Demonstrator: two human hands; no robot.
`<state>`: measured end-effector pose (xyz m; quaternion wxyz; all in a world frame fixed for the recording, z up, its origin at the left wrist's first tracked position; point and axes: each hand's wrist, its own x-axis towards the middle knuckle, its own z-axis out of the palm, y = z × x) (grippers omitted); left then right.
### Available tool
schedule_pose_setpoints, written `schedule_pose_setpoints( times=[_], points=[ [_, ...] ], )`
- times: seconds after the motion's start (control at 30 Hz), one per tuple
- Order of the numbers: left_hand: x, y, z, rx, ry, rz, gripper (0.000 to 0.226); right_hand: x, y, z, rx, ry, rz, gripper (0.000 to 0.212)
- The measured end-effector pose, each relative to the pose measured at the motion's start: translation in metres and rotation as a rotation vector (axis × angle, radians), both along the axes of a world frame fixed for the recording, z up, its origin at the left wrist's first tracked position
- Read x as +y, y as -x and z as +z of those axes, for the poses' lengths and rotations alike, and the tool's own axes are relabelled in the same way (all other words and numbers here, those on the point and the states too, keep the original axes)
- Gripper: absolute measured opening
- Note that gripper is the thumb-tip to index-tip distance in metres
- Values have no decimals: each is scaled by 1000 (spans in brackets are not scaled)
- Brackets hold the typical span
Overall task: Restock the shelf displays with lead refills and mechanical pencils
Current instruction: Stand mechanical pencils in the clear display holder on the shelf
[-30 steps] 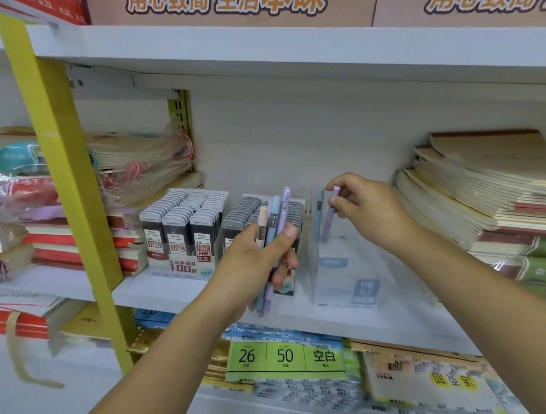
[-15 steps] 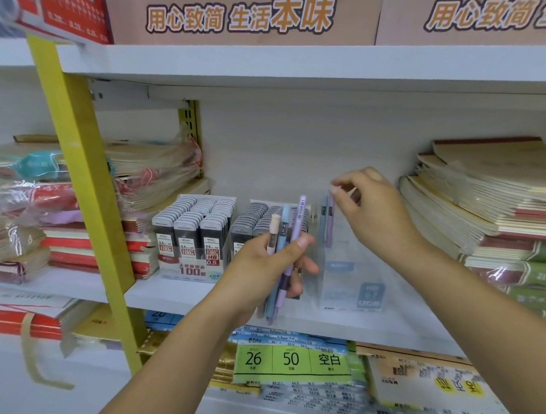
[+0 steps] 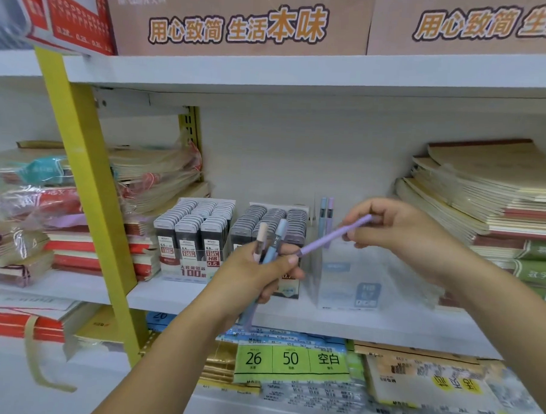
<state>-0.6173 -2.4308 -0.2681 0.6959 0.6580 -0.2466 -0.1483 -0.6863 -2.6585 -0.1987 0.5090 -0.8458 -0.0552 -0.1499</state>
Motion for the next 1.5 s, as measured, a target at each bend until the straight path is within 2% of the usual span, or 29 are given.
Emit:
schedule_pose_setpoints(
  times=[0.07,0.13,0.2,0.33,0.4,0.47,0.53,0.6,0.63,0.73,0.9,1.17,1.5],
  points=[
    [3,-4,6,-60,-60,58,9,-4,3,7,-89,392,-83,12],
    [4,-7,13,-129,-126,83,7,2,3,16,-212,644,-82,17],
    [2,-8,20,-196,-166,74,7,13,0,18,-267,788,-11,25],
    [-5,-12,22,-255,-133,47,7,19,-10,14,-300,935,50,20],
    [-7,-16,17,-220,-65,79,7,5,-14,17,-329,869,-64,17],
    [-7,-18,12,-180,-25,93,6,-9,-18,19,-341,604,-184,8],
    [-8,-18,8,-178,-27,86,13,-14,-26,17,-318,309,-175,14],
    [-9,-18,6,-189,-28,77,19,-13,-36,11,-271,124,-104,25],
    [-10,-19,6,-198,-26,73,20,-13,-40,8,-258,121,-93,30],
    [-11,-17,5,-197,-18,83,22,-15,-55,-3,-257,295,-143,57],
    [-11,-17,3,-209,-27,128,22,-16,-72,-16,-307,437,-217,48],
    [-11,-16,2,-255,-85,167,33,-11,-77,-20,-280,535,-230,45],
    [-9,-15,2,-253,-89,167,35,0,-79,-19,-212,587,-287,40]
  ],
)
